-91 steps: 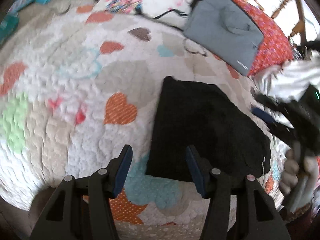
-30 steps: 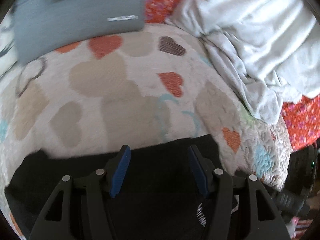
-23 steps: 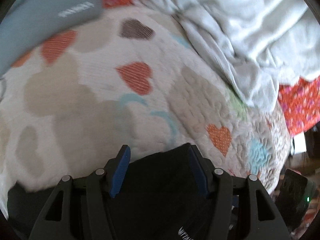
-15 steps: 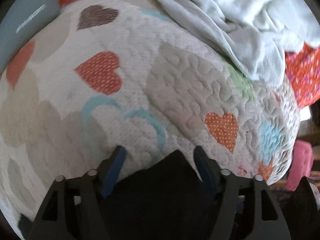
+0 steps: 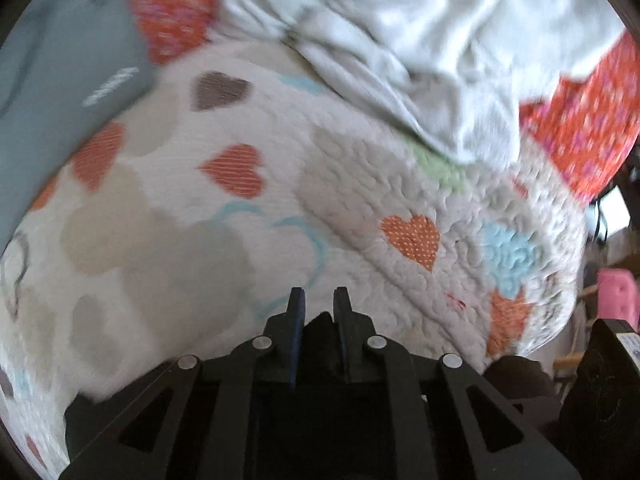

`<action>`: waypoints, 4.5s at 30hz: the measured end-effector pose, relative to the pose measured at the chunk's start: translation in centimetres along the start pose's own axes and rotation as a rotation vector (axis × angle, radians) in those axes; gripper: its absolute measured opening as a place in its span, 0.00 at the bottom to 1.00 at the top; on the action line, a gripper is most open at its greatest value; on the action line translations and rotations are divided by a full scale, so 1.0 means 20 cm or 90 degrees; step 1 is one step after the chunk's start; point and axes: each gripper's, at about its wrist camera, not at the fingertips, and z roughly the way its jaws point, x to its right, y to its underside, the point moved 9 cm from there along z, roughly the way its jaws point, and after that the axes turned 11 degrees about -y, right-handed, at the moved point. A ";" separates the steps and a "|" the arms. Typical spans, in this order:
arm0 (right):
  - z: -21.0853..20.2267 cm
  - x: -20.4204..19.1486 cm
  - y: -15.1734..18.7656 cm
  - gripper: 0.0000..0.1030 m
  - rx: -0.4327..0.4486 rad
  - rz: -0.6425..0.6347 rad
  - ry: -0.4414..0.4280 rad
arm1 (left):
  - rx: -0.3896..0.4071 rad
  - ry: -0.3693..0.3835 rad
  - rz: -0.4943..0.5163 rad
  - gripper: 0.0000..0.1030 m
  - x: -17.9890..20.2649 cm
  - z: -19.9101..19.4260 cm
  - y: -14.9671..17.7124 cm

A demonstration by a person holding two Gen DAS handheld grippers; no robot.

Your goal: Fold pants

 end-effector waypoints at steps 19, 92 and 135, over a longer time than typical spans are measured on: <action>0.79 -0.83 0.44 0.21 -0.250 -0.229 -0.040 | 0.120 0.082 -0.477 0.10 -1.29 -0.54 0.94; 1.11 -0.43 -0.06 0.58 -0.228 -0.053 0.009 | 0.095 -0.038 -0.674 0.63 -1.36 -0.48 1.51; 0.23 -0.23 0.46 0.65 -0.093 -0.183 0.117 | 0.091 -0.398 -0.492 0.84 -0.72 -0.74 1.48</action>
